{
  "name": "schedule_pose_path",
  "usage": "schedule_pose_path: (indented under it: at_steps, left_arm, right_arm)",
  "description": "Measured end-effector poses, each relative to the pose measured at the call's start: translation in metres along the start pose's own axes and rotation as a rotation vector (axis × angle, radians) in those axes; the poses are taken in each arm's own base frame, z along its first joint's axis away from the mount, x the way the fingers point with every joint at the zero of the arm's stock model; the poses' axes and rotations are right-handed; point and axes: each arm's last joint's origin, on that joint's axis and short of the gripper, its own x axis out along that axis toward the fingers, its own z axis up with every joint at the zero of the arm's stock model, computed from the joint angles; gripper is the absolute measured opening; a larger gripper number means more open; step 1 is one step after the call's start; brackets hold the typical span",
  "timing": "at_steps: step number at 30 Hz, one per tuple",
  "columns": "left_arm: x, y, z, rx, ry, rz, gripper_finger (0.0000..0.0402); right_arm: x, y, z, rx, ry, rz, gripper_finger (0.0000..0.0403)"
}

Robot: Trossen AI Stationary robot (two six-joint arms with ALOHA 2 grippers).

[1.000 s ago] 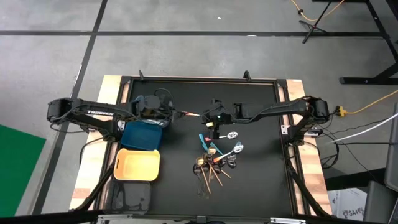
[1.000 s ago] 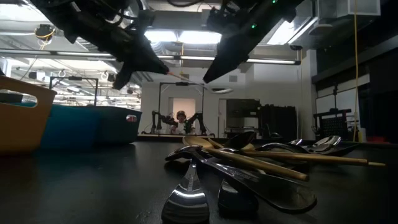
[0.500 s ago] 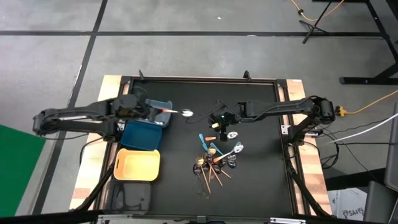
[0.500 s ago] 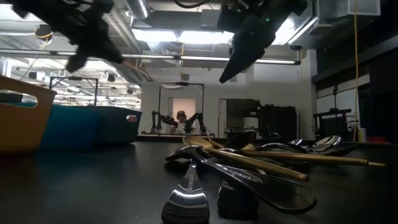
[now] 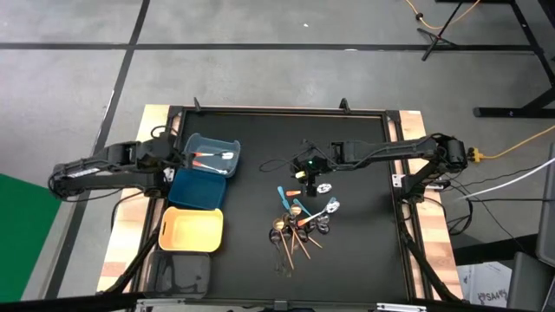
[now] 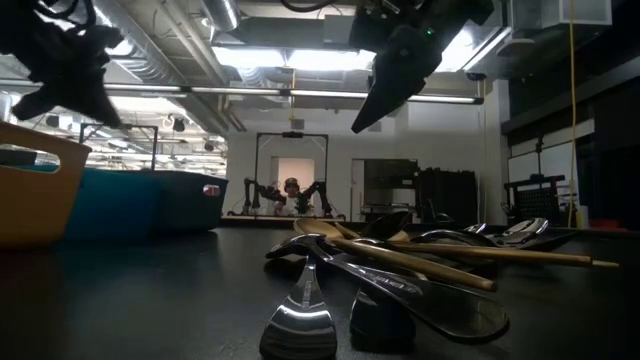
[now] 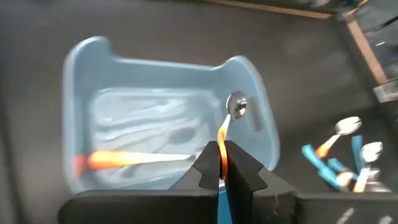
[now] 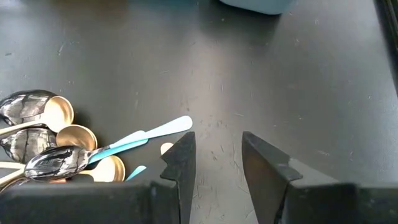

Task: Sort silverware by color (type)
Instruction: Put the orange spoon into the light green bin

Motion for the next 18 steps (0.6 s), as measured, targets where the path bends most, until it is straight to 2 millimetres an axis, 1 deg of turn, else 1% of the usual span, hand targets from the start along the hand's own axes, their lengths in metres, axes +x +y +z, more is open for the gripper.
schedule_pose_path:
  at_steps: [3, 12, 18]
  left_arm:
    - [0.0, 0.003, -0.002, -0.005, 0.02, 0.035, 0.0]
    - [0.001, 0.004, -0.003, -0.004, 0.023, 0.042, 0.0004]
    - [0.021, 0.009, -0.015, -0.017, 0.043, 0.065, 0.0005]
  right_arm:
    - [0.0, 0.0, 0.0, 0.0, 0.0, 0.0, 0.0119]
    - [0.0, 0.0, 0.0, 0.0, -0.001, 0.0, 0.0119]
    - [0.0, 0.0, 0.0, 0.004, -0.001, 0.0, 0.0119]
